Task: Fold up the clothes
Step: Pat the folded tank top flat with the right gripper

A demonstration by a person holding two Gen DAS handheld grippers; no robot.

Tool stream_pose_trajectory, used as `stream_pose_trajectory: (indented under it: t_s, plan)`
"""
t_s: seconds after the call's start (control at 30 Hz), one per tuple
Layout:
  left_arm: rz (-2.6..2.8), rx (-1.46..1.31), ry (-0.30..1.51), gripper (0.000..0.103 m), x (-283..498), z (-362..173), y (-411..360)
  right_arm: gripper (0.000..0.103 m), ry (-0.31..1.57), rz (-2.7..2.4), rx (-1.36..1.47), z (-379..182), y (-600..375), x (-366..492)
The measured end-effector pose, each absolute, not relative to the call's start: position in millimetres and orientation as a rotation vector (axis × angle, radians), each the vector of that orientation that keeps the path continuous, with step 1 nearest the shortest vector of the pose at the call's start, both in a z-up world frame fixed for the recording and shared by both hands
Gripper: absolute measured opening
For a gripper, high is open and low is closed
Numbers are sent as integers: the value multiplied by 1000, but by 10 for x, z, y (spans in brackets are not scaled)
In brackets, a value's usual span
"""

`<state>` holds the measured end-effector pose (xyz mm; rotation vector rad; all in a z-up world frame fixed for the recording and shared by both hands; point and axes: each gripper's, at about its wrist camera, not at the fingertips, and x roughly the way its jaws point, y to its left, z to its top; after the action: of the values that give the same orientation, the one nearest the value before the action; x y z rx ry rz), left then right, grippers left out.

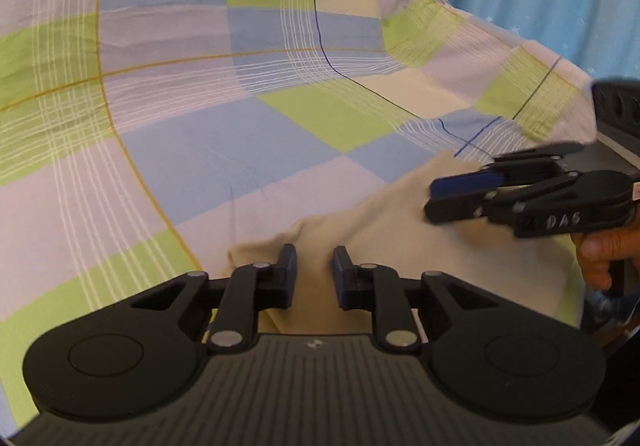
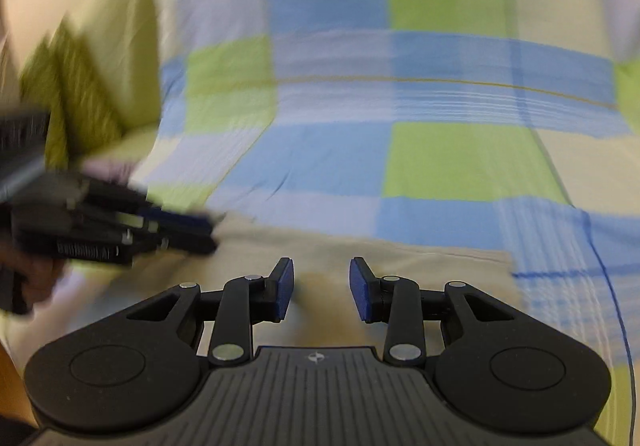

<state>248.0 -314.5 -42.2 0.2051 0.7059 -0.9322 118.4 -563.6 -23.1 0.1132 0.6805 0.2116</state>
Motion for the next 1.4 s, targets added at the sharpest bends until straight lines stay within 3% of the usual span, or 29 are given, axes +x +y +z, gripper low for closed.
stream_pose_trajectory:
  t_s: [0.07, 0.1, 0.2, 0.4, 0.6, 0.83, 0.9, 1.0, 1.27, 1.4]
  plan:
    - [-927, 163, 719, 13, 2540, -424, -3034, 33, 687, 180, 40, -264, -5654, 1197]
    - [-909, 152, 723, 3, 2584, -433, -2984, 33, 687, 158, 10, -275, -5681, 1196]
    - [-898, 126, 725, 3, 2670, -447, -2844, 33, 688, 83, -46, -307, -5827, 1169]
    - [-860, 231, 654, 2, 2455, -323, -2879, 36, 693, -76, 98, -251, -6273, 834]
    - [-975, 281, 639, 13, 2044, -345, -2975, 32, 672, 108, 94, -110, -5740, 657]
    - [-933, 272, 660, 13, 2006, -404, -2701, 31, 732, 52, -28, -183, -5694, 473]
    - [-885, 294, 662, 26, 2025, -393, -2597, 31, 738, -43, -4, -214, -5883, 371]
    - [-836, 290, 644, 18, 1985, -312, -2503, 33, 714, -134, 57, -195, -6087, 211]
    - [-930, 295, 581, 19, 1906, -258, -2889, 32, 640, 37, 91, -146, -5862, 538]
    - [-912, 355, 584, 22, 2021, -410, -3064, 18, 670, 15, 80, -231, -5941, 768]
